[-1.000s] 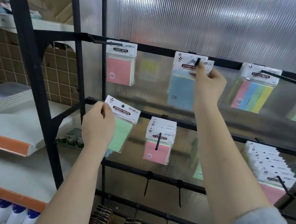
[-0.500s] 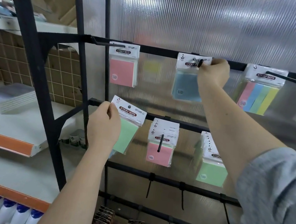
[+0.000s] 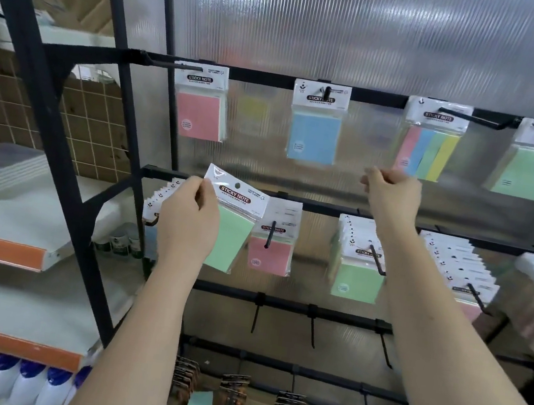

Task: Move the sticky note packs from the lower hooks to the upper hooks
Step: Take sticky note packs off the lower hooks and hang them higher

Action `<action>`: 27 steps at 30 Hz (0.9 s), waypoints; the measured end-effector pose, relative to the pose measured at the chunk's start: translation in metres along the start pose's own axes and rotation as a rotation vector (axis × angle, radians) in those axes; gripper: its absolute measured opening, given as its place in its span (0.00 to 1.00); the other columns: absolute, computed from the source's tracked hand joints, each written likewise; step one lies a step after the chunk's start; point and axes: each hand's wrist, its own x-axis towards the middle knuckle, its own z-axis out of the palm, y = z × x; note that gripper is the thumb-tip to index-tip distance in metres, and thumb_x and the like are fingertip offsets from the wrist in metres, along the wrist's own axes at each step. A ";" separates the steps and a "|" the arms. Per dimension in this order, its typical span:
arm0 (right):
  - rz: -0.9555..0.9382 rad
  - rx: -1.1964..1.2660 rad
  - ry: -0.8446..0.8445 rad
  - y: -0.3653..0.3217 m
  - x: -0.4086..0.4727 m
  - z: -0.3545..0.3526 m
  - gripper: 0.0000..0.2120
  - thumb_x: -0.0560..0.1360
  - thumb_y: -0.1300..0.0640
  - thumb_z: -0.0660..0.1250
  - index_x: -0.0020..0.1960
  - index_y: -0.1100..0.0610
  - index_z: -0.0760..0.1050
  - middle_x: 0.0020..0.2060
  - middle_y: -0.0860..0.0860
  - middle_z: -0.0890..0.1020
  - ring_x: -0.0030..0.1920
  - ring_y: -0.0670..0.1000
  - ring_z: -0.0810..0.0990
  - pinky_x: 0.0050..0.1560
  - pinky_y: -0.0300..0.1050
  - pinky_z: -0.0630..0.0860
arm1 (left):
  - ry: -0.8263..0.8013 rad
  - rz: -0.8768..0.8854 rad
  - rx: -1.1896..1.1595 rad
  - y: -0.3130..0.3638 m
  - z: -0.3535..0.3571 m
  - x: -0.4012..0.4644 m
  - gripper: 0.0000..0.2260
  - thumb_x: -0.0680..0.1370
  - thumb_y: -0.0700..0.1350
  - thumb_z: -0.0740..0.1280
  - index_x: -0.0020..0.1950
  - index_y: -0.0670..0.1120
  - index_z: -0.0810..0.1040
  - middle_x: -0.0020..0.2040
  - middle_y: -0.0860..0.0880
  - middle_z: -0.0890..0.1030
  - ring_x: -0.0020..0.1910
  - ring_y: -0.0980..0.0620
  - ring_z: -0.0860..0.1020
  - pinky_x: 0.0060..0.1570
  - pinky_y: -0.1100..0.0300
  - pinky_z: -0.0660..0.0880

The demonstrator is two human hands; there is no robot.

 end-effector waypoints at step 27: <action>0.065 -0.245 0.110 0.123 0.008 -0.276 0.09 0.76 0.60 0.61 0.41 0.61 0.78 0.34 0.54 0.81 0.38 0.55 0.78 0.37 0.39 0.72 | -0.192 0.368 -0.265 0.172 0.183 -0.120 0.20 0.79 0.50 0.63 0.31 0.42 0.64 0.27 0.52 0.62 0.28 0.55 0.59 0.27 0.64 0.59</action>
